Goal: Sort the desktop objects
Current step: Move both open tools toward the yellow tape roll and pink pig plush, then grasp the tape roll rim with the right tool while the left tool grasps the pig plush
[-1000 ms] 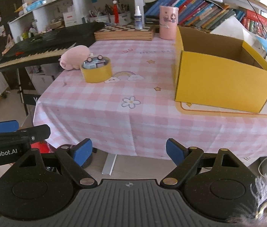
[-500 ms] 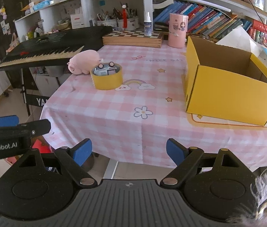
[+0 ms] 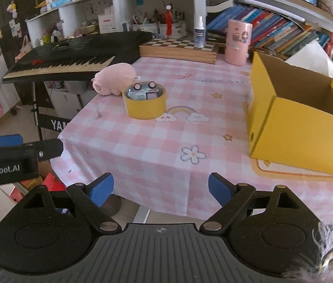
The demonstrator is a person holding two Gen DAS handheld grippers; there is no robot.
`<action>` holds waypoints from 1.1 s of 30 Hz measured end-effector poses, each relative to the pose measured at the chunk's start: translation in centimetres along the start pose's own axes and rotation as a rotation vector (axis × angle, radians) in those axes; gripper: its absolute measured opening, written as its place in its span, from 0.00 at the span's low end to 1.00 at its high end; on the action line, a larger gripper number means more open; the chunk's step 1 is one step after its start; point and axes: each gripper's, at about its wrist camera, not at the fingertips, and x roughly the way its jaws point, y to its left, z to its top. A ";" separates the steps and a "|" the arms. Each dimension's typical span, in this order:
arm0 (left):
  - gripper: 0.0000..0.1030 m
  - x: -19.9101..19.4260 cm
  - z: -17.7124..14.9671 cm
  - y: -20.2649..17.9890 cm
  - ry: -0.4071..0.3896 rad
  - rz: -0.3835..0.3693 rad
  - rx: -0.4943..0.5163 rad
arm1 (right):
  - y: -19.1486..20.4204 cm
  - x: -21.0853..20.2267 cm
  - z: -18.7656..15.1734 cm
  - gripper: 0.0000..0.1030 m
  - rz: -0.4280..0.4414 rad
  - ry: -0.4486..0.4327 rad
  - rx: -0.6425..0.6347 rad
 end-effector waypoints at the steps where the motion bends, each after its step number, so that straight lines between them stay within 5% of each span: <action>1: 0.78 0.4 0.3 0.1 0.000 0.004 -0.001 | 0.1 0.4 0.2 0.85 0.005 0.000 -0.005; 12: 0.79 6.0 4.6 1.1 0.014 0.048 0.020 | 0.0 6.1 4.7 0.87 0.060 0.022 -0.051; 26: 0.79 16.1 10.5 2.3 0.077 0.068 0.260 | -0.1 13.3 8.8 0.91 0.136 0.082 -0.111; 33: 0.79 20.5 12.5 1.8 0.102 0.015 0.405 | 0.4 16.9 10.3 0.95 0.146 0.098 -0.168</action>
